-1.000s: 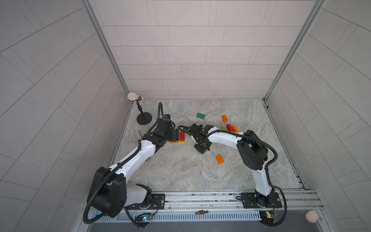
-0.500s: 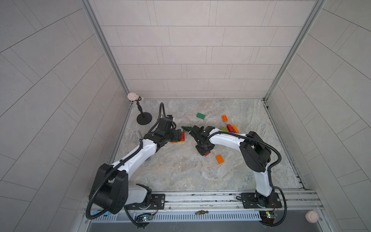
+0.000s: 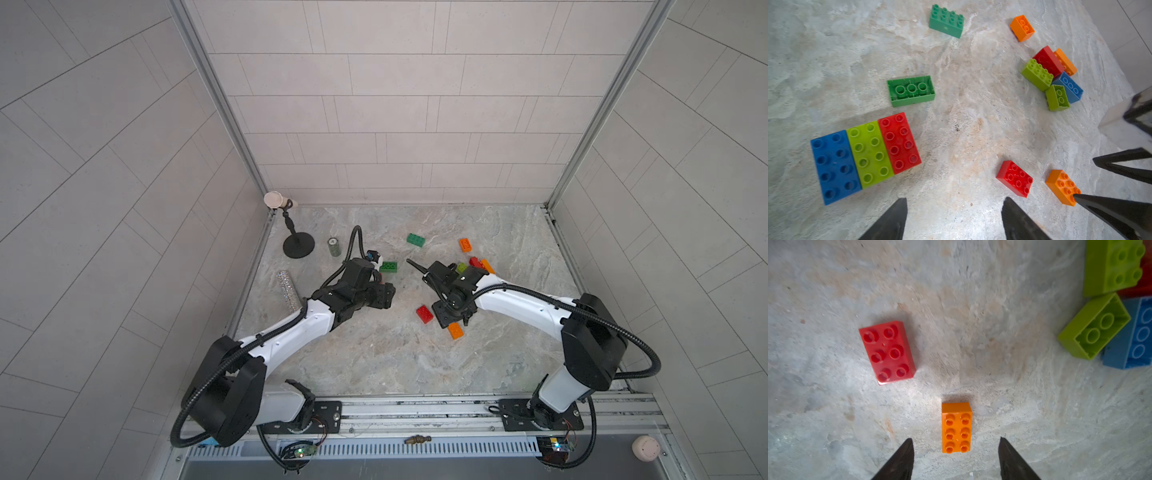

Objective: Assemble a rectangle with lego
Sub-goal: Move the lego brick at the center of the board.

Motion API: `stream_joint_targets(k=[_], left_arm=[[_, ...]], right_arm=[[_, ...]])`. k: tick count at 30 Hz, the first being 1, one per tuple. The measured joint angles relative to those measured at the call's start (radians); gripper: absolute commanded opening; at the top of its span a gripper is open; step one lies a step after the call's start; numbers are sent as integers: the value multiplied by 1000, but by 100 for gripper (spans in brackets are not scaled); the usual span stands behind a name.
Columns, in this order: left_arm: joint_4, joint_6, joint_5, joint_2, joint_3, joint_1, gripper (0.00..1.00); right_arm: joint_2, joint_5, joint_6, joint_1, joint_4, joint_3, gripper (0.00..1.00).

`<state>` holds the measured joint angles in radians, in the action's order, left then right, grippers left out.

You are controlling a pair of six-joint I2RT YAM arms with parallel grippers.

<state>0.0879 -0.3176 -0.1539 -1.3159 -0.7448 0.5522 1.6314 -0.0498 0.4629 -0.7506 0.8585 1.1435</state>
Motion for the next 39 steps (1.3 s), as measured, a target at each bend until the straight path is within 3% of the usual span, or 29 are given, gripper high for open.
stream_joint_targets(k=[5,20,29,39], left_arm=[[-42,0,0,-32,0,7,76],[-49,8,1,-62,0,7,76],[-46,26,20,-62,0,7,76],[-45,40,26,-58,0,8,76]], right_arm=[[21,12,13,8,-26,-76,63],[72,69,19,21,-113,-119,32],[120,84,19,-80,-100,-22,30],[208,99,-30,-60,-83,54,27]])
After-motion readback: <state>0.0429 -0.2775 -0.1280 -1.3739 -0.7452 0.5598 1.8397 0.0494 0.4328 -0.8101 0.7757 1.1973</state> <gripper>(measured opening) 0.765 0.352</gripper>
